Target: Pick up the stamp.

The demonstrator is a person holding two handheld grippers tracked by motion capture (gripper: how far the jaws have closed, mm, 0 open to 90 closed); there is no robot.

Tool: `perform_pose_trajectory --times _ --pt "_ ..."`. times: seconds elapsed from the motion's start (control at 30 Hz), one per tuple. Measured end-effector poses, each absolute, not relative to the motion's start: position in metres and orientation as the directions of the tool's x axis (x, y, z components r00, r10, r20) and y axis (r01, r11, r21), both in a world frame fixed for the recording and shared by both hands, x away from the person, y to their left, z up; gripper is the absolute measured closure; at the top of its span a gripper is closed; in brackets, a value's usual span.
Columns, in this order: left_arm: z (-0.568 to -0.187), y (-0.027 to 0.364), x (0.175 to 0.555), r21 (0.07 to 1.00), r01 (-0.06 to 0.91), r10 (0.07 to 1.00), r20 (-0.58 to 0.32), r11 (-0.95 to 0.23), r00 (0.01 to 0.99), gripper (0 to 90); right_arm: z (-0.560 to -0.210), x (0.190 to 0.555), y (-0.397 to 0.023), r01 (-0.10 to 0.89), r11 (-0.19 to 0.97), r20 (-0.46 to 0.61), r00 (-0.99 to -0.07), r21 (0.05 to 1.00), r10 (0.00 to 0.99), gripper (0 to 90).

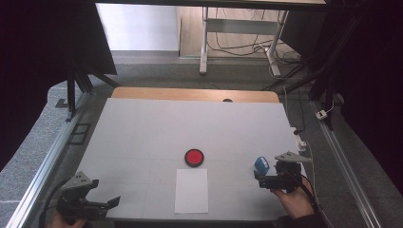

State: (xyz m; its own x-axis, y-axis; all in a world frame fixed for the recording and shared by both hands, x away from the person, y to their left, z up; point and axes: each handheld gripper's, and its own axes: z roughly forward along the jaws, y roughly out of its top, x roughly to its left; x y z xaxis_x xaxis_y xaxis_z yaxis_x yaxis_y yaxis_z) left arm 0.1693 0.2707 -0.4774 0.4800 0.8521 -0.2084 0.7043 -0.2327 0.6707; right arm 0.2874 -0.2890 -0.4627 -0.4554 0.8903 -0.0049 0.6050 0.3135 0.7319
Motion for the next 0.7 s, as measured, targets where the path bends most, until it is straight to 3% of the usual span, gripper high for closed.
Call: perform_pose_trajectory --times 0.7 --pt "-0.478 0.271 0.170 0.666 0.707 0.851 -0.209 -0.236 0.481 0.0 -0.477 0.320 -0.291 0.634 0.364 -0.056 -0.451 0.682 0.891 0.0"
